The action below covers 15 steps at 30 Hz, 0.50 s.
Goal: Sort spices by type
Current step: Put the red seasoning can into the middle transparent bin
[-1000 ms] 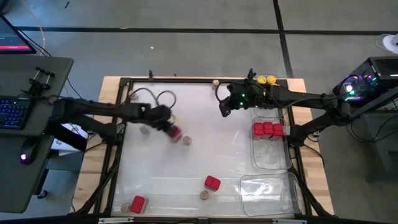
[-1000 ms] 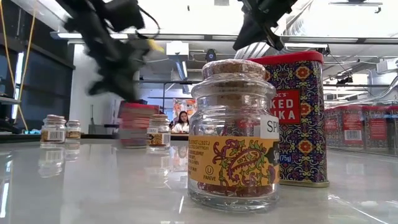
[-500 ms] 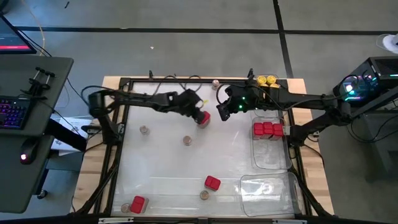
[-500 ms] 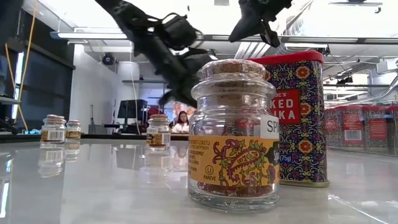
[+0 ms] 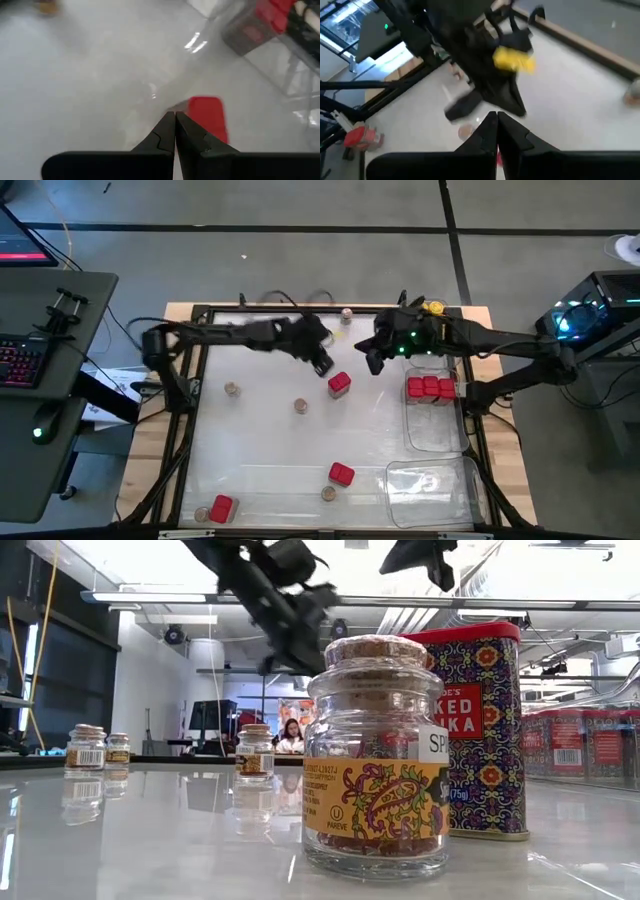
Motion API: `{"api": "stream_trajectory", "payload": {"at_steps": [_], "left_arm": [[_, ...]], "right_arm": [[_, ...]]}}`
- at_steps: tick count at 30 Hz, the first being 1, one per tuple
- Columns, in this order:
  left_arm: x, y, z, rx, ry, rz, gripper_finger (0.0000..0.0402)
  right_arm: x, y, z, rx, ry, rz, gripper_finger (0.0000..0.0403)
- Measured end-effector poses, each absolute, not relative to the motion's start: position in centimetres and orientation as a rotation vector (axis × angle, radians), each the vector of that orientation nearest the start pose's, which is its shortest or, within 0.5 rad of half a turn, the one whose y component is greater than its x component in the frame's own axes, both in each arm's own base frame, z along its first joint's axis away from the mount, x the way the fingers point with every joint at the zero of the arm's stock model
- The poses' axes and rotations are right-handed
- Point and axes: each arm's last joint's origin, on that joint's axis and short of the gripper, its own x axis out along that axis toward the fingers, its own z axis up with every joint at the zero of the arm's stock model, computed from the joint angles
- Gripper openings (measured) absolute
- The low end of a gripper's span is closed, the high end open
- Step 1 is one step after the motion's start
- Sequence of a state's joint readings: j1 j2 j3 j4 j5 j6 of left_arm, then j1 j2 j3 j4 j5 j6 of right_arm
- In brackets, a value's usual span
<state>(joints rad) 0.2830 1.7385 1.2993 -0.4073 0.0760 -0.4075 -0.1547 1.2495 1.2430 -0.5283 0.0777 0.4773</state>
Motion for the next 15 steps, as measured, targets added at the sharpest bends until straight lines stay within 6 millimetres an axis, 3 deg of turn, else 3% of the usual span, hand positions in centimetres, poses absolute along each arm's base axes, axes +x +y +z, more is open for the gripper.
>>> {"api": "stream_trajectory", "payload": {"at_steps": [3, 6, 15], "left_arm": [[33.4, 10.5, 26.5, -0.497, 0.788, 0.41, 0.0], [30.6, 10.2, 29.7, -0.453, 0.688, 0.447, 0.0], [22.4, 8.0, 34.7, -0.451, 0.443, 0.539, 0.0]], "right_arm": [[26.4, -4.8, 36.3, 0.428, 0.476, -0.308, 0.0019], [27.6, -5.1, 35.3, 0.399, 0.518, -0.231, 0.0062], [33.7, -5.2, 30.1, 0.197, 0.803, 0.018, 0.027]]}}
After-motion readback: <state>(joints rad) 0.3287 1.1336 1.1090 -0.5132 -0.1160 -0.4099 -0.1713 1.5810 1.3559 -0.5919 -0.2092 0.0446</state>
